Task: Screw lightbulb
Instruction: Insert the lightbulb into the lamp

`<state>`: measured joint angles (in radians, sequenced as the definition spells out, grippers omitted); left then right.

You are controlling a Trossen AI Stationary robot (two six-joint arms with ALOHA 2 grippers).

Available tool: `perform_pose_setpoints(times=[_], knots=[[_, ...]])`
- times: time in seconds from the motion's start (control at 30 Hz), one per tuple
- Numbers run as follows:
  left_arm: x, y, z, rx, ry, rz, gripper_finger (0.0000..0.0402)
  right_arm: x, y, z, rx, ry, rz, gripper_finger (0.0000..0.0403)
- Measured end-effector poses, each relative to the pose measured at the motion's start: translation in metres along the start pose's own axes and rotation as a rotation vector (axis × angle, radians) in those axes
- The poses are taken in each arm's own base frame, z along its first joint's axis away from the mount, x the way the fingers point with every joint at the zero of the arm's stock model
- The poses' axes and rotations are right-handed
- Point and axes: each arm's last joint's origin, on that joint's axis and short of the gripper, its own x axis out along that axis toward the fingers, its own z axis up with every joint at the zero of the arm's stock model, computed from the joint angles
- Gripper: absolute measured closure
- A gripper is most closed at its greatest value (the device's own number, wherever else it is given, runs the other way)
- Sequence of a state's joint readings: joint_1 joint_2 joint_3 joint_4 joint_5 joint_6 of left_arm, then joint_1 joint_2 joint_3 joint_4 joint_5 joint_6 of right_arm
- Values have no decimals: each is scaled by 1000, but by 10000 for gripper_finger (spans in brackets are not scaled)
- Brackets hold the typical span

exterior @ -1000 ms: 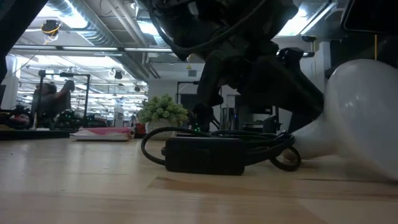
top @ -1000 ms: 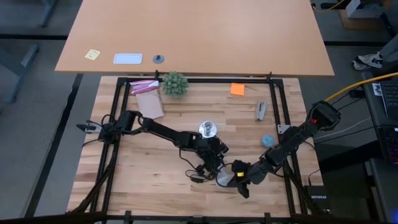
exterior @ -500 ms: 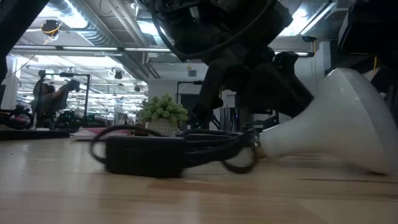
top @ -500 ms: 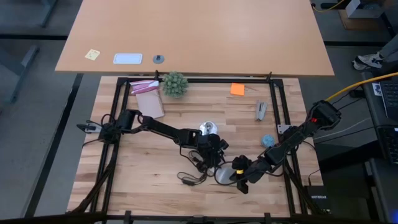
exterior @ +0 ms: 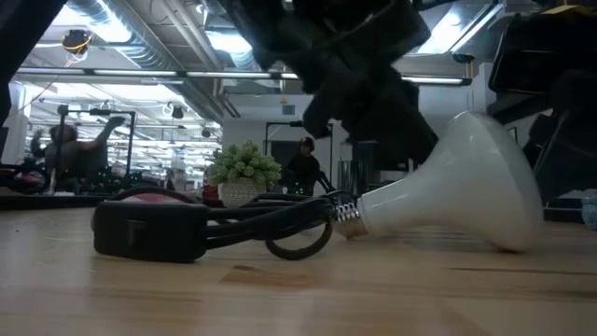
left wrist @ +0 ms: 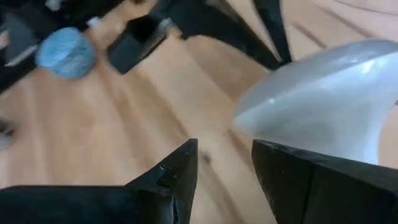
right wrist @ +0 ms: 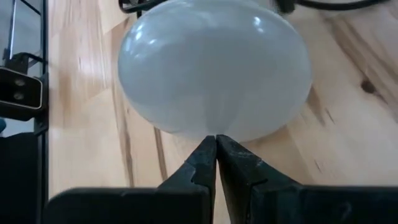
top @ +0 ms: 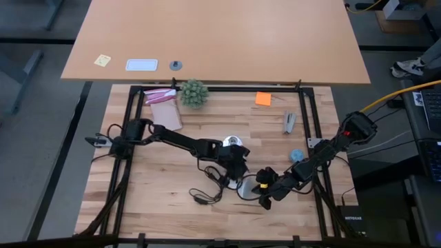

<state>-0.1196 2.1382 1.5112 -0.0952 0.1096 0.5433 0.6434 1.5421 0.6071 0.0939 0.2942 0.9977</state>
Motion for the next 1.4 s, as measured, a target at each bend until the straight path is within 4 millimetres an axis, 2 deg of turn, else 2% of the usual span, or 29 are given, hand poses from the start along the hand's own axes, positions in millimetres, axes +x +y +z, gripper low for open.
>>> perform_pose_setpoints(times=[0.17,0.4,1.13,1.23,1.4], knots=[[-19,4,6,-19,77,58,259,0,0,0,-5,-8,0,379],[-41,3,10,-250,138,54,259,0,0,0,-12,-13,-1,379],[-40,4,17,-298,71,80,258,-1,1,0,-45,-12,5,379],[-39,2,18,-294,73,84,246,-1,1,0,-53,-12,5,379],[-39,-3,20,-279,103,145,200,-1,2,0,-55,-7,9,379]])
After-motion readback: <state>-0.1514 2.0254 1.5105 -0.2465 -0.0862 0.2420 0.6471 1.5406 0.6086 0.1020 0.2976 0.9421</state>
